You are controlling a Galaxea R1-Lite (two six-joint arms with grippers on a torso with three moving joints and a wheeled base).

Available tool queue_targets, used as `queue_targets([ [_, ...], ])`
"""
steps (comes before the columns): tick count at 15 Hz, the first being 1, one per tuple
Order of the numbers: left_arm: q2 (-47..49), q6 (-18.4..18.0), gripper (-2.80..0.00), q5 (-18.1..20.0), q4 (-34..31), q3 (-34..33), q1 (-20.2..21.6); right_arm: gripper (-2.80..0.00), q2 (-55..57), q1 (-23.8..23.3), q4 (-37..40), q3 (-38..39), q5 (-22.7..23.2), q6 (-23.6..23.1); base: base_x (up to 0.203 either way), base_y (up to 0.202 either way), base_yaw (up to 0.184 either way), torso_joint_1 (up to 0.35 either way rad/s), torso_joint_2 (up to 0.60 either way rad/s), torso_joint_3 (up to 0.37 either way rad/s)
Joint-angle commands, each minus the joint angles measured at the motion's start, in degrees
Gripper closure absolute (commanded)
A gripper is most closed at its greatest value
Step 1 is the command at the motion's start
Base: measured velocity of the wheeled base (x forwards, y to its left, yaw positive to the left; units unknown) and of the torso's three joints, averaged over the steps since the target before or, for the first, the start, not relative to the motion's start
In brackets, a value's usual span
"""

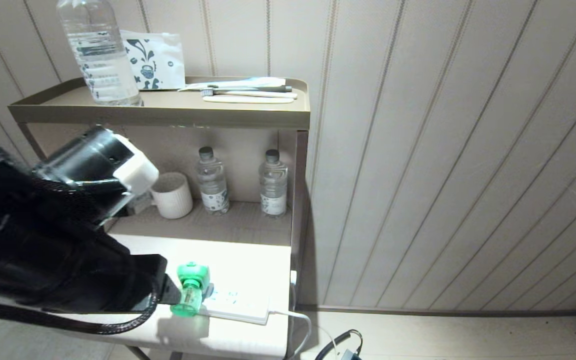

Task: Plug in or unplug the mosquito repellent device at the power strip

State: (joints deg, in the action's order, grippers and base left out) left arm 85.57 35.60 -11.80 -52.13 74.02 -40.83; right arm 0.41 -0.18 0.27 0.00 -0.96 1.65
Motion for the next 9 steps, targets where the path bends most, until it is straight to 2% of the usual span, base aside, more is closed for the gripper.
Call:
queue_targets([
  [1, -10.6, -0.9, 0.0, -3.7, 1.3, -4.2, 2.2, 0.0, 0.0, 0.0, 0.0, 0.0, 0.0, 0.0, 0.0, 0.0, 0.0, 0.0, 0.0, 0.0],
  [3, -17.4, -6.0, 0.0, -4.8, 4.1, -7.8, 8.9, 0.0, 0.0, 0.0, 0.0, 0.0, 0.0, 0.0, 0.0, 0.0, 0.0, 0.0, 0.0, 0.0],
  [5, -22.8, -12.4, 0.0, -3.6, 8.1, -11.9, 17.5, 0.0, 0.0, 0.0, 0.0, 0.0, 0.0, 0.0, 0.0, 0.0, 0.0, 0.0, 0.0, 0.0],
  [6, -25.5, -15.6, 0.0, -1.8, 10.0, -14.1, 21.8, 0.0, 0.0, 0.0, 0.0, 0.0, 0.0, 0.0, 0.0, 0.0, 0.0, 0.0, 0.0, 0.0],
  [9, -32.7, -23.1, 0.0, 7.3, 17.4, -23.1, 33.8, 0.0, 0.0, 0.0, 0.0, 0.0, 0.0, 0.0, 0.0, 0.0, 0.0, 0.0, 0.0, 0.0],
])
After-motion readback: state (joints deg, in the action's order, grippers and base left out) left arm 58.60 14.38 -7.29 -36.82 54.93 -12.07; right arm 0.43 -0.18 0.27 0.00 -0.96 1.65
